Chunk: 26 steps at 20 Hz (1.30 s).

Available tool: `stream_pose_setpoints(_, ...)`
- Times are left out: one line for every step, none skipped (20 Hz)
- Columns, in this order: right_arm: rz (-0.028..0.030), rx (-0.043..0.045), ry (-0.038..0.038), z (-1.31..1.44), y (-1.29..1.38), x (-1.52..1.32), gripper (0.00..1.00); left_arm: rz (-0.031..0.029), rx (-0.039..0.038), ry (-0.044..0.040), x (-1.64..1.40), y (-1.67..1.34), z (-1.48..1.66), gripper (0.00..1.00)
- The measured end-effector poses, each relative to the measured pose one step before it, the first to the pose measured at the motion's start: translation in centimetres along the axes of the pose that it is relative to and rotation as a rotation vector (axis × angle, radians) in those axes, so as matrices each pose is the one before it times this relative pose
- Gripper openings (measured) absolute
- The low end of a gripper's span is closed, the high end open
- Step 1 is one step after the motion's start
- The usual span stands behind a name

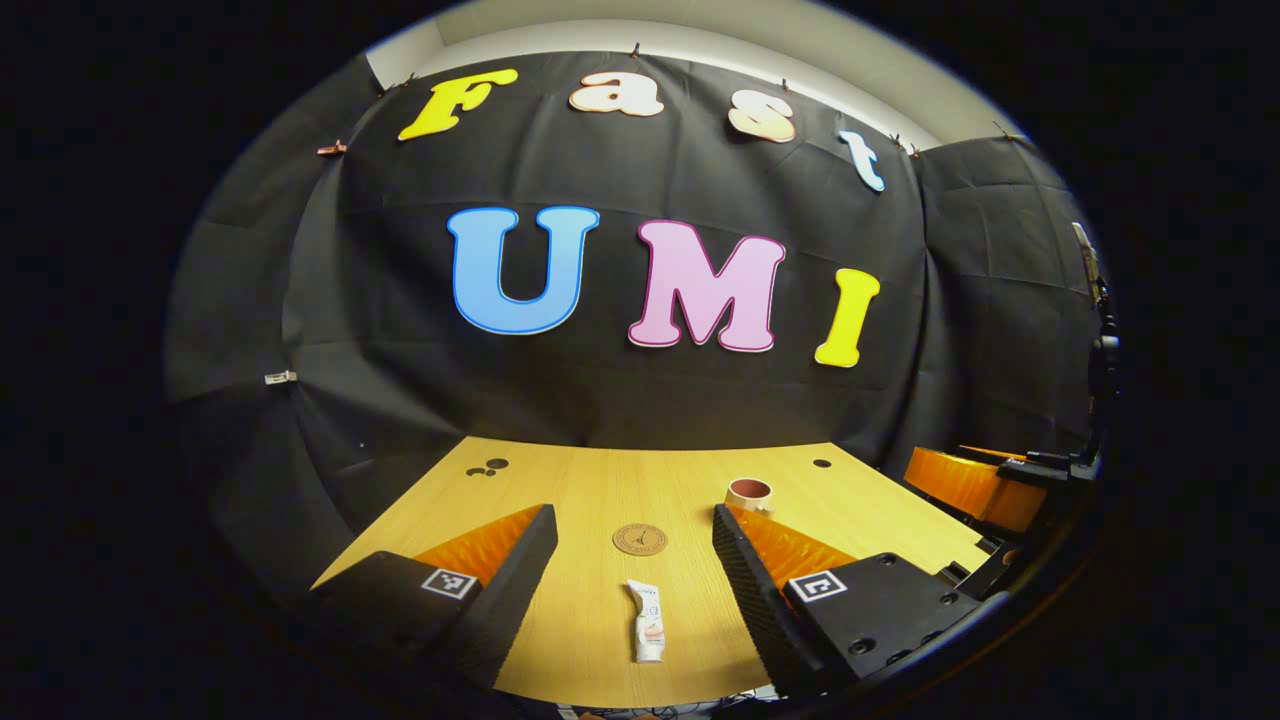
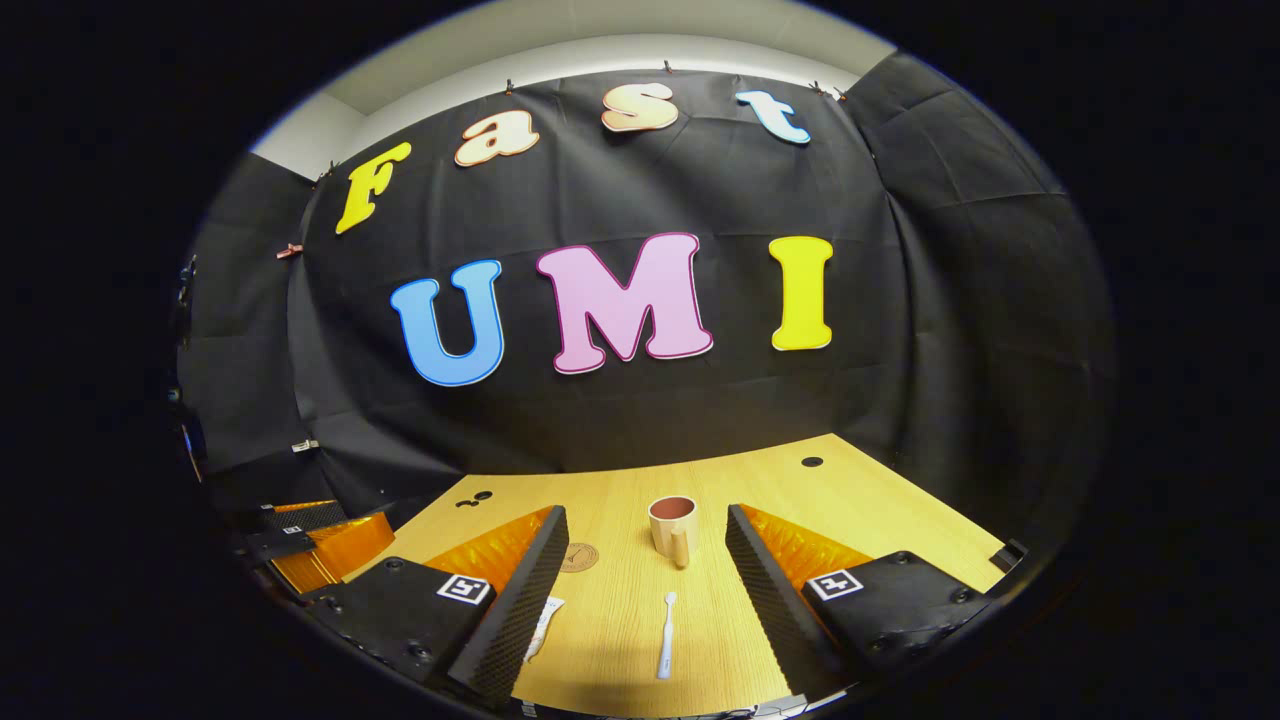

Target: Put the toothbrush and toothpaste on the desktop into the cup, then pick up the cup and place it on the coaster on the desktop.

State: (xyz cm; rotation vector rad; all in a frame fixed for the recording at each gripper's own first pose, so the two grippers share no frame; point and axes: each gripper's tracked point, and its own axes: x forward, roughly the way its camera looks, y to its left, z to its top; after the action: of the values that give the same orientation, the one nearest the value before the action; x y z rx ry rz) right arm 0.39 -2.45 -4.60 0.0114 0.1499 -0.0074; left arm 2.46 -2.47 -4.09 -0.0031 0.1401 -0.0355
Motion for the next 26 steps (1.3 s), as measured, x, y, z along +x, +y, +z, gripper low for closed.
stream_pose_setpoints(0.006,0.00535,0.00769,0.022,-0.183,0.465,0.98,0.00217,0.0072,0.01797,0.723,-0.055,-0.55,0.98)
stream_pose_setpoints(0.00625,0.00225,0.00447,0.159,-0.195,0.431,0.98,-0.00041,0.00629,0.01407,0.688,-0.093,-0.589,0.98)
stream_pose_setpoints(0.00157,-0.00591,0.00206,0.231,-0.407,0.507,0.98,-0.00534,0.00414,0.01411,0.768,-0.119,-0.441,0.98)
stream_pose_setpoints(0.00084,-0.00926,0.00375,0.099,-0.58,0.619,0.98,-0.0071,0.00259,0.01906,0.957,-0.223,-0.781,0.98)
stream_pose_setpoints(0.00242,-0.00577,0.00681,0.135,-0.528,0.545,0.98,-0.00336,0.00316,0.02244,0.986,-0.091,-0.725,0.98)
stream_pose_setpoints(0.00183,-0.00123,0.00875,-0.106,-0.492,0.595,0.98,0.00194,0.00206,0.02367,1.041,-0.048,-0.86,0.98)
stream_pose_setpoints(0.00139,0.00307,0.01337,-0.176,-0.55,0.645,0.98,0.0012,0.00001,0.02531,1.077,-0.074,-0.893,0.97)
stream_pose_setpoints(0.00317,0.00317,0.01405,-0.174,-0.552,0.726,0.98,0.00213,-0.00212,0.02816,1.178,-0.065,-1.173,0.97)
stream_pose_setpoints(0.00213,0.00128,0.01244,-0.059,-0.531,0.693,0.98,0.00641,-0.00202,0.03275,1.026,0.016,-1.007,0.98)
stream_pose_setpoints(0.00309,-0.00048,0.00948,0.057,-0.527,0.685,0.98,0.00771,0.00033,0.0328,1.036,0.106,-1.115,0.98)
stream_pose_setpoints(0.00352,-0.00087,0.00597,0.09,-0.413,0.649,0.98,0.00331,-0.00215,0.03686,1.102,0.038,-0.937,0.97)
stream_pose_setpoints(0.00637,-0.00012,0.00673,0.055,-0.336,0.703,0.98,0.00176,-0.00429,0.04644,1.089,-0.257,-1.193,0.98)
stream_pose_setpoints(0.00954,0.00297,0.00775,-0.021,-0.302,0.765,0.98,-0.0012,-0.00889,0.04221,0.966,-0.089,-0.949,0.98)
stream_pose_setpoints(0.01134,0.00587,0.00767,-0.136,-0.186,0.676,0.98,-0.00085,-0.00672,0.0327,0.897,-0.053,-0.81,0.98)
stream_pose_setpoints(0.01019,0.00809,0.00762,-0.099,-0.199,0.772,0.98,0.00331,-0.00301,0.02762,0.871,-0.039,-0.657,0.98)
stream_pose_setpoints(0.0091,0.00525,0.00899,-0.146,-0.247,0.67,0.98,0.00616,0.00042,0.02546,0.955,0.027,-0.845,0.98)
stream_pose_setpoints(0.00862,0.00129,0.01067,-0.179,-0.262,0.658,0.98,0.00502,0.00414,0.02974,0.845,-0.076,-0.695,0.98)
stream_pose_setpoints(0.00728,0.00087,0.01004,-0.221,-0.221,0.591,0.98,0.00608,0.00424,0.0301,0.823,0.008,-0.94,0.98)
stream_pose_setpoints(0.00507,0.00291,0.00766,-0.068,-0.271,0.565,0.98,0.00863,0.00266,0.02879,0.75,-0.007,-0.739,0.98)
stream_pose_setpoints(0.00631,0.00402,0.00692,-0.082,-0.243,0.515,0.98,0.00623,-0.00089,0.03107,0.757,-0.1,-0.96,0.98)
stream_pose_setpoints(0.00211,0.00224,0.00823,-0.005,-0.374,0.507,0.98,0.00243,-0.00016,0.0261,0.62,-0.194,-0.696,0.98)
stream_pose_setpoints(-0.0002,-0.00042,0.00787,-0.207,-0.454,0.542,0.98,0.00596,0.00034,0.02441,0.666,-0.102,-0.708,0.98)
stream_pose_setpoints(0.00114,-0.00049,0.00891,-0.165,-0.387,0.454,0.98,0.00983,0.00072,0.02203,0.553,0.037,-0.641,0.98)
stream_pose_setpoints(-0.00117,-0.00129,0.01247,-0.344,-0.318,0.496,0.98,0.0087,-0.00129,0.02217,0.396,0.128,-0.726,0.98)
stream_pose_setpoints(-0.00036,-0.00227,0.01357,-0.398,-0.204,0.389,0.98,0.00594,-0.00483,0.02301,0.339,0.056,-0.546,0.98)
stream_pose_setpoints(0.00285,-0.00323,0.01447,-0.469,-0.043,0.293,0.98,0.00371,-0.00814,0.0198,0.461,-0.051,-0.527,0.98)
